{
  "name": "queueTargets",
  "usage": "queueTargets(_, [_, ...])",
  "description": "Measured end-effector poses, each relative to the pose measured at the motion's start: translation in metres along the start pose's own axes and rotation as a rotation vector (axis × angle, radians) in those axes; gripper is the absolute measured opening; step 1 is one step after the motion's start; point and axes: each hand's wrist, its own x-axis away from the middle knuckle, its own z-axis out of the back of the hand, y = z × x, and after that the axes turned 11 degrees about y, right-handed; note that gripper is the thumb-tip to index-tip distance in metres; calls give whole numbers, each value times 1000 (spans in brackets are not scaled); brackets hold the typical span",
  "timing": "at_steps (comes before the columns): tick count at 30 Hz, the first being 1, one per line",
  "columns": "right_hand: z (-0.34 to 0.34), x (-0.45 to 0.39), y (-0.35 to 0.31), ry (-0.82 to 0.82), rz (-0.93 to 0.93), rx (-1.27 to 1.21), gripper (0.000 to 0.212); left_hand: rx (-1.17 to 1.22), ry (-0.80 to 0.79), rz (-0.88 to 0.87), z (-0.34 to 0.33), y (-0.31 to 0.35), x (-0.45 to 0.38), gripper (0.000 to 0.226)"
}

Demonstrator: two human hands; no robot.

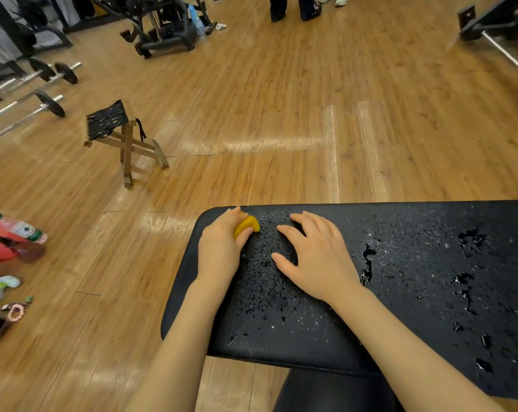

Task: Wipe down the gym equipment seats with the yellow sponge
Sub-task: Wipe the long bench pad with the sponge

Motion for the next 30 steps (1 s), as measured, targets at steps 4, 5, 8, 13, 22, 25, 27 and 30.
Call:
queueTargets(4, [1,-1,0,1,1,-9,62,-15,-2,44,-11,10,-22,36])
queueTargets(5, [2,-1,0,4,1,-7,62,-20,-2,42,-10,11,-18,37])
queueTargets(8, [3,-1,0,2,-1,-4,62,-32,6,17,5,14,13,35])
queueTargets(13, [4,0,0,-19,1,-37,60,-3,60,-15,17,2,52,29])
queueTargets(22, [24,15,30,-10,-11,76,63,5,-26,-8,-11,13,-16,35])
queueTargets(25, [26,18,38,-26,-39,99,65,-6,-43,2,-20,19,-31,35])
queueTargets(27, [25,21,39,-33,-51,101,66,-23,-47,-9,-19,19,-26,35])
queueTargets(30, [25,20,39,-20,-61,94,66,-24,-41,-25,-11,19,-5,37])
